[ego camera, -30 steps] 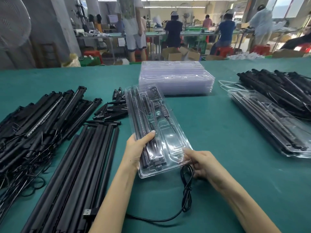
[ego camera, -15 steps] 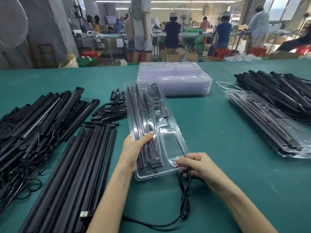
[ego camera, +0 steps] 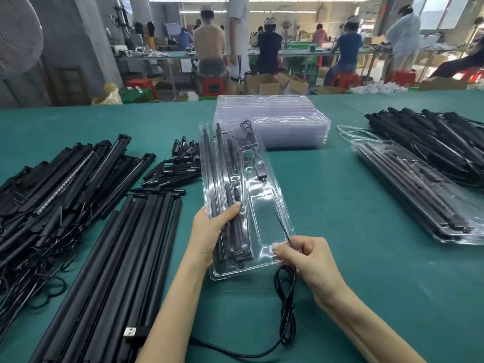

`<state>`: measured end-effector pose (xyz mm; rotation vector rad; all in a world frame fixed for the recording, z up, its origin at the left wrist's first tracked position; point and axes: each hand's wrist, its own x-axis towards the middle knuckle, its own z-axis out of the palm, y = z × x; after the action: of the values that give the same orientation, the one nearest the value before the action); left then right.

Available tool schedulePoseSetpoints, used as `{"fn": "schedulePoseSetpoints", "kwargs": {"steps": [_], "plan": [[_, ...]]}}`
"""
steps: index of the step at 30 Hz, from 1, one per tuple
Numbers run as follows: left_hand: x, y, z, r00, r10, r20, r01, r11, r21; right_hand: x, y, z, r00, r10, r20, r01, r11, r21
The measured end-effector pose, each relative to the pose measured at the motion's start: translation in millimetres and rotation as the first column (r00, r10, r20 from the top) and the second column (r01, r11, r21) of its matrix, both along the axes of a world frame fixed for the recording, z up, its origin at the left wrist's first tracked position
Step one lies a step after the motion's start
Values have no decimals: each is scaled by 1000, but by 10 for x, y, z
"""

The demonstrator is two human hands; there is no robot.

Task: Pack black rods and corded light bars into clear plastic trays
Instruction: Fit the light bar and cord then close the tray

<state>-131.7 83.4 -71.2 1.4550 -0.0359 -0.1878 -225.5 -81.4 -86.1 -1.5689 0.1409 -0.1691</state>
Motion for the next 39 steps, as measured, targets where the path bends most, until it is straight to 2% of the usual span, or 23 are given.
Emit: {"fn": "schedulePoseSetpoints", "kwargs": {"steps": [2,5,10,14,17,23,25,28,30,32,34,37,39], "plan": [[9,4,3,1000,-3,15,2,999,43,14,-34,22,999,25,-28,-24,999,23],[28,41,-12,1000,1,10,-2,998,66,32,-103,68,974,170,-150,-165,985,46],[68,87,-30,1000,-5,-28,7,995,100,36,-124,62,959,169,-227,-195,976,-96],[67,82,-40,999,-19,-48,24,994,105,24,-167,150,918,226,-326,-263,962,-73],[66,76,-26,998,-21,-52,26,996,85,8,-139,169,916,267,-299,-275,961,17],[52,62,-18,998,-53,-38,55,997,56,-33,-122,148,957,210,-202,-224,973,-49],[51,85,2,997,-69,-27,71,996,62,-59,-122,166,943,257,-210,-268,963,-26],[88,139,7,992,-121,-38,125,985,116,-61,-169,237,891,340,-302,-324,940,103],[104,152,4,981,-189,-52,195,968,161,-5,-216,262,881,311,-355,-268,949,166],[110,145,6,951,-297,-89,308,938,159,75,-251,250,915,204,-347,-166,977,136],[78,94,26,905,-401,-143,421,895,150,108,-249,249,942,157,-295,-135,986,95],[40,27,96,877,-443,-187,476,851,221,73,-256,197,951,138,-276,-118,989,88],[8,35,146,861,-457,-223,495,853,164,14,-279,168,952,111,-286,-77,989,127]]}}
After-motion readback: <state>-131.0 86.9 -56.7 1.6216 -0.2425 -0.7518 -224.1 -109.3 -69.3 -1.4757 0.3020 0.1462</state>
